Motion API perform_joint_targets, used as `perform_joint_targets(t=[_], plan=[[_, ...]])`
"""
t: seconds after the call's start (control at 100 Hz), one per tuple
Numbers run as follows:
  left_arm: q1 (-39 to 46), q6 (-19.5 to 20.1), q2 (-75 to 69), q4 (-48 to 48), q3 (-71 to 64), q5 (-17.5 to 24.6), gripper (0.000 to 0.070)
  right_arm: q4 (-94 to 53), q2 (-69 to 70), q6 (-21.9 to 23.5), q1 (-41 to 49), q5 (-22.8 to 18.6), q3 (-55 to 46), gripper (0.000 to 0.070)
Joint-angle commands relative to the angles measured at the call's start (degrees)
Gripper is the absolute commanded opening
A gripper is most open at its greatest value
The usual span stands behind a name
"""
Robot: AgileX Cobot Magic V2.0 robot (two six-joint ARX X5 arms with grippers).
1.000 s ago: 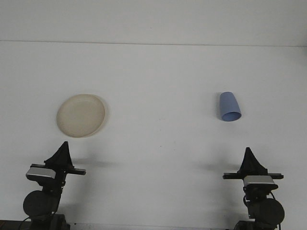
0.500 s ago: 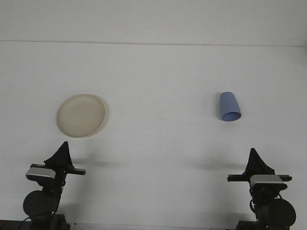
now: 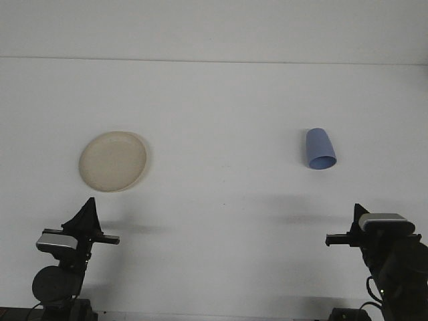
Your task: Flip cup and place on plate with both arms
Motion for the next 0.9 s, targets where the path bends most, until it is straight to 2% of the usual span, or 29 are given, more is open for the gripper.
perform_joint_targets(t=[0.0, 0.37, 0.43, 0.55, 0.59, 0.89], plan=[[0.0, 0.5, -0.1, 0.7, -1.1, 0.3, 0.0011, -2.0, 2.9, 0.0, 0.0, -0.2, 2.5, 0.0], [0.0, 0.5, -0.1, 0.7, -1.1, 0.3, 0.0011, -3.5, 7.3, 0.0, 0.0, 0.1, 3.8, 0.0005], [0.0, 0.5, -0.1, 0.7, -1.1, 0.3, 0.0011, -3.6, 7.3, 0.0, 0.0, 0.0, 3.8, 0.0073], [0.0, 0.5, -0.1, 0.7, -1.1, 0.3, 0.0011, -4.0, 7.3, 0.0, 0.0, 0.0, 3.8, 0.0388], [0.0, 0.5, -0.1, 0.7, -1.1, 0.3, 0.0011, -4.1, 7.3, 0.0, 0.0, 0.0, 3.8, 0.0448], [0.0, 0.5, -0.1, 0.7, -1.1, 0.3, 0.0011, -1.9, 8.1, 0.0, 0.0, 0.0, 3.8, 0.0457]])
